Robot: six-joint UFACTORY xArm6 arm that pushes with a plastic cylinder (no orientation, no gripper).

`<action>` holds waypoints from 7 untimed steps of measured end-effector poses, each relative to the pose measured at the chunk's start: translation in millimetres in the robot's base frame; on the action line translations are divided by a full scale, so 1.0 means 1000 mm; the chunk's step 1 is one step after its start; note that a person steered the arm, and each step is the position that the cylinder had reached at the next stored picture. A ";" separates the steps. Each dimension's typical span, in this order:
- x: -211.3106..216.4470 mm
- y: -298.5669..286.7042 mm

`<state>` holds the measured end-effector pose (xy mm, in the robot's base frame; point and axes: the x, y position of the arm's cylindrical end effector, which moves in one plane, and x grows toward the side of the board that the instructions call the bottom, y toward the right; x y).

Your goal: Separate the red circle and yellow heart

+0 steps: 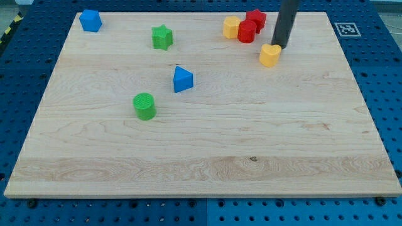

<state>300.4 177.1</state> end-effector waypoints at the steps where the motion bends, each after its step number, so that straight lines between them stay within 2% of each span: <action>1: -0.019 0.032; 2: -0.005 0.061; 4: 0.035 0.066; 7: 0.038 0.000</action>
